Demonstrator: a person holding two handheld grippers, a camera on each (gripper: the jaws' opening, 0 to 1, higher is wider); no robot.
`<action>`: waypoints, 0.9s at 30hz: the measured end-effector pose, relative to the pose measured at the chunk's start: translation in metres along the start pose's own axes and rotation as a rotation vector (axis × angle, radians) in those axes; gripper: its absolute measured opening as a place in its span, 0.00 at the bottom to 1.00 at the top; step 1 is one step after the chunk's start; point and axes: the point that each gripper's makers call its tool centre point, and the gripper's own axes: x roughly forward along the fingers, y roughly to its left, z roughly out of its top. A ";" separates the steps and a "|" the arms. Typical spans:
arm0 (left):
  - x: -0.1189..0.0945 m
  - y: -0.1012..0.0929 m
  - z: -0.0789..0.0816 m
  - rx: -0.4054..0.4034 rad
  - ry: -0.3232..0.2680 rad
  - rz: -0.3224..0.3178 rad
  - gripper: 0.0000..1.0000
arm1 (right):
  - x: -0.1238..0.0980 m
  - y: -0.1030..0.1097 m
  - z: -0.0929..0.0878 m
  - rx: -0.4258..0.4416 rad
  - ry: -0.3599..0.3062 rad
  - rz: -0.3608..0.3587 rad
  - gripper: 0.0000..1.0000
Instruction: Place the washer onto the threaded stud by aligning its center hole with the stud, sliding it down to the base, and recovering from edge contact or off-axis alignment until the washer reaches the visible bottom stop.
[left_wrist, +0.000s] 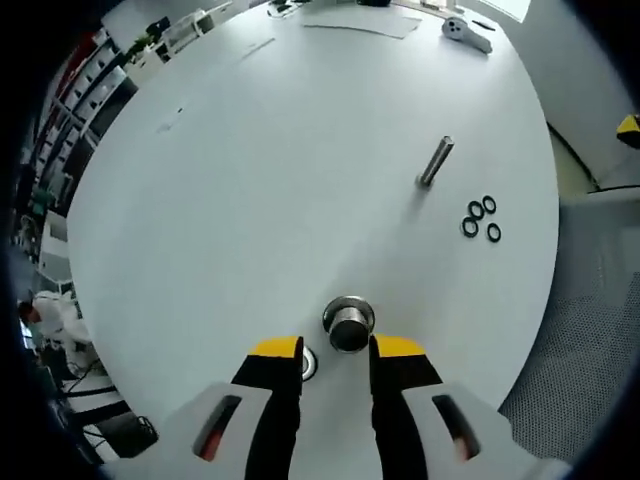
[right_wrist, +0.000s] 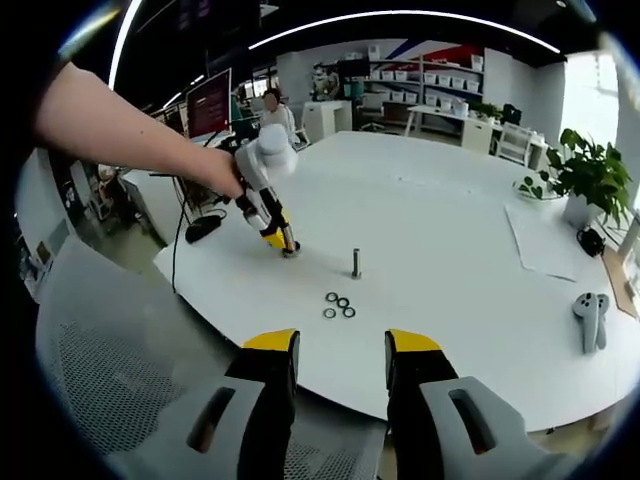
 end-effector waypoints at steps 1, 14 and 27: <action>-0.001 0.000 -0.003 -0.004 0.002 0.003 0.24 | 0.000 0.000 0.000 0.000 -0.001 0.000 0.37; -0.015 0.008 -0.030 -0.065 0.025 0.032 0.23 | 0.000 0.001 -0.001 -0.009 0.002 0.008 0.37; -0.001 0.021 -0.040 -0.071 0.004 0.041 0.23 | -0.001 -0.001 -0.003 -0.003 0.011 -0.003 0.37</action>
